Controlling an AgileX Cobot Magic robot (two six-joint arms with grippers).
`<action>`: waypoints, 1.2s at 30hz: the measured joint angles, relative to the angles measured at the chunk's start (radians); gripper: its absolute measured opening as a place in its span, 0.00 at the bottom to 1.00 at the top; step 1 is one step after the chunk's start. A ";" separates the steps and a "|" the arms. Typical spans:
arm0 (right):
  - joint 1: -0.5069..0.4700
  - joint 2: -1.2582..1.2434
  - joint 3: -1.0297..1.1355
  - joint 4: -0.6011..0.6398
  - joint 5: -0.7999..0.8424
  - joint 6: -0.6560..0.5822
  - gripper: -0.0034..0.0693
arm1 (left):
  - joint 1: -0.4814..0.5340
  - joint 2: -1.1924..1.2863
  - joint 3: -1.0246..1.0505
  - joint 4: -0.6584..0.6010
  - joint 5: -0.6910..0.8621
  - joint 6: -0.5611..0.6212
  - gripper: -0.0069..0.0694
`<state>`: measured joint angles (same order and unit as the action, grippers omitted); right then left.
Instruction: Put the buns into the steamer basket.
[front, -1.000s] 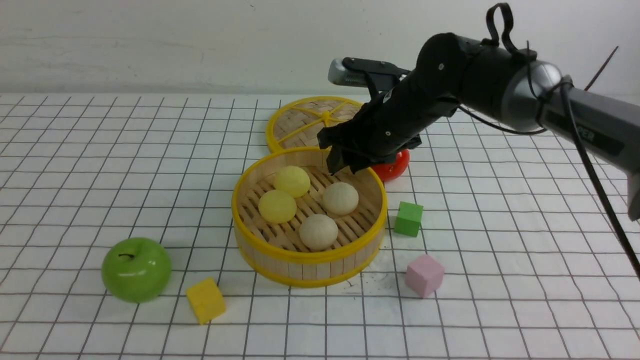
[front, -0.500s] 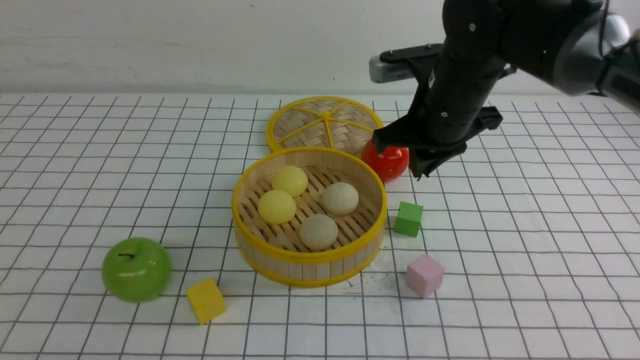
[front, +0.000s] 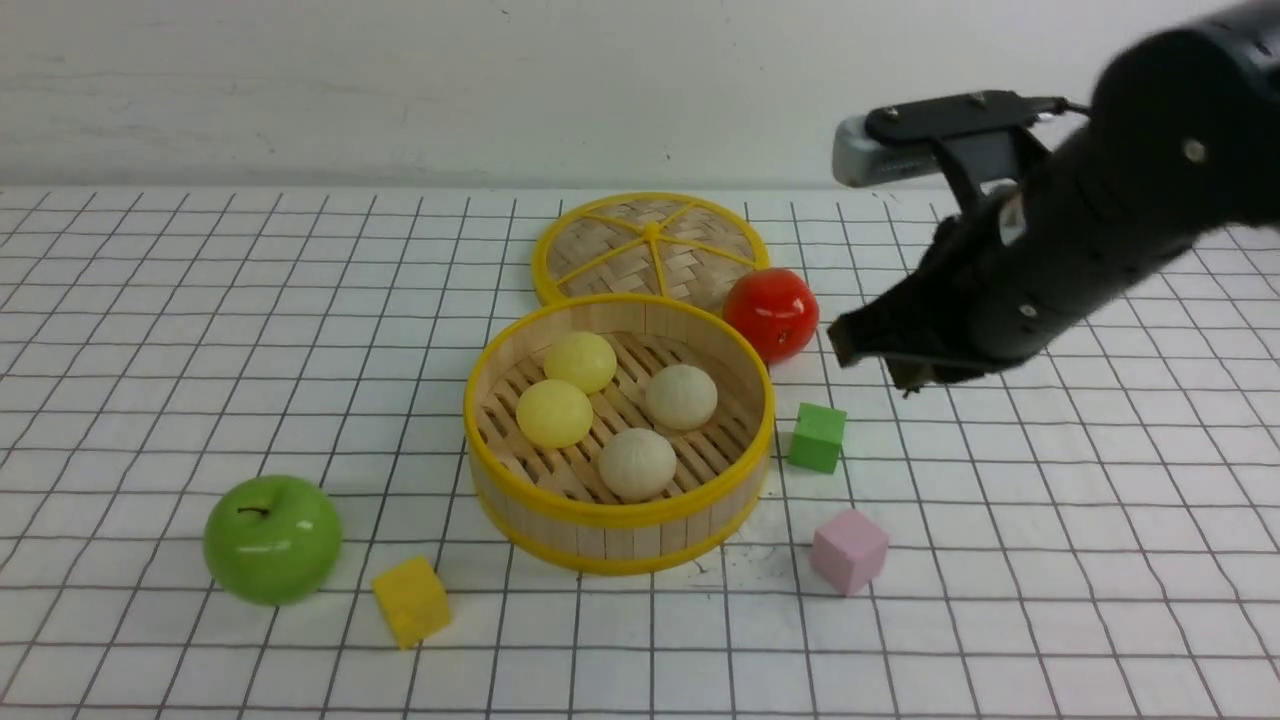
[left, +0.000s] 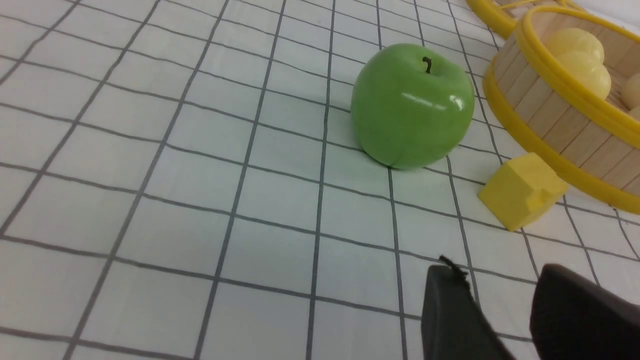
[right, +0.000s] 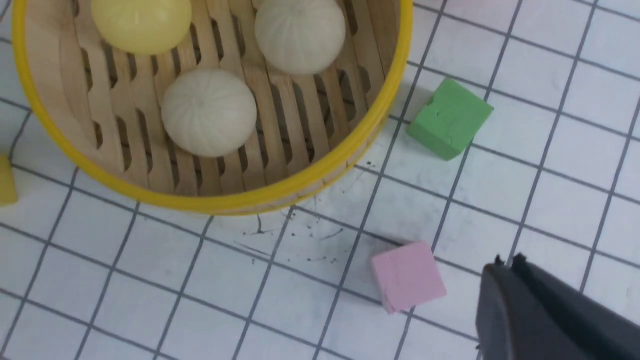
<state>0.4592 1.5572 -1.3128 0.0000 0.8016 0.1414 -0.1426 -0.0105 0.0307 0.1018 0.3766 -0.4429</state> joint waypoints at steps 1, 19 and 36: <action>0.000 -0.063 0.072 0.010 -0.055 0.007 0.02 | 0.000 0.000 0.000 0.000 0.000 0.000 0.40; 0.000 -0.763 0.598 0.013 -0.280 0.032 0.03 | 0.000 0.000 0.000 0.000 0.000 0.000 0.40; 0.000 -0.860 0.605 0.015 -0.109 0.032 0.04 | 0.000 0.000 0.000 0.000 0.000 0.000 0.40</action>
<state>0.4592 0.6974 -0.7083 0.0151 0.6928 0.1730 -0.1426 -0.0105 0.0307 0.1018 0.3766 -0.4429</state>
